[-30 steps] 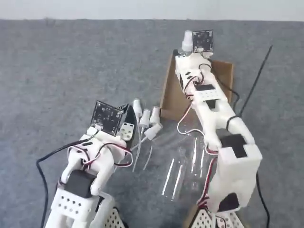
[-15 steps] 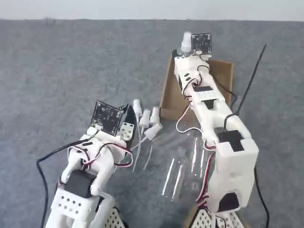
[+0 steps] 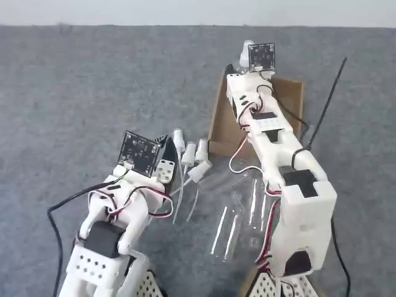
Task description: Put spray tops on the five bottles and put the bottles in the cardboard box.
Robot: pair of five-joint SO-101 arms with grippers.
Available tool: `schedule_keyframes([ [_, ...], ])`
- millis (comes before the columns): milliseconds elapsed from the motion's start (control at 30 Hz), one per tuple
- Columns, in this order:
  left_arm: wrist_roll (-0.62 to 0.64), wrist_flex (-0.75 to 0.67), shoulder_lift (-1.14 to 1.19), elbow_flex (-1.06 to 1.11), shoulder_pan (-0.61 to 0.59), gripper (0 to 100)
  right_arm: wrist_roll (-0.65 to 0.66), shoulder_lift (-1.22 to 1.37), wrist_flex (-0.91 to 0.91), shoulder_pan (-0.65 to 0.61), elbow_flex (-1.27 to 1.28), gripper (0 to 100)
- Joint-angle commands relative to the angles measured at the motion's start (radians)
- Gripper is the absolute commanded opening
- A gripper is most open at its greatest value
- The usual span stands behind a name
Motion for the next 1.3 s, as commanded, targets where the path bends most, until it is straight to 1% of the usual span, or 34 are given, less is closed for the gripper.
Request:
schedule_keyframes([
  [0,-0.006,-0.025,0.009,-0.008,-0.003,1,0.058,-0.022,-0.012,-0.021,-0.054,18.1],
  [433,-0.008,-0.025,0.009,-0.008,0.0,1,0.057,-0.024,-0.012,-0.025,-0.055,18.3],
  [500,-0.008,-0.025,0.009,-0.008,0.0,1,0.057,-0.024,-0.012,-0.025,-0.057,20.4],
  [600,-0.008,-0.025,0.009,-0.008,0.0,1,0.058,-0.024,-0.012,-0.025,-0.057,27.3],
  [667,-0.008,-0.025,0.009,-0.008,0.0,1,0.063,-0.024,-0.012,-0.025,-0.057,29.8],
  [867,-0.009,-0.025,0.009,-0.008,0.002,1,0.061,-0.027,-0.012,-0.025,-0.061,29.7],
  [967,-0.009,-0.025,0.009,-0.008,0.002,1,0.058,-0.068,-0.01,-0.024,-0.054,29.7],
  [1100,-0.009,-0.025,0.009,-0.008,0.0,1,0.057,-0.162,0.07,-0.019,-0.051,29.7],
  [1267,-0.009,-0.025,0.009,-0.008,0.0,1,0.057,-0.321,0.213,-0.021,-0.051,29.7],
])
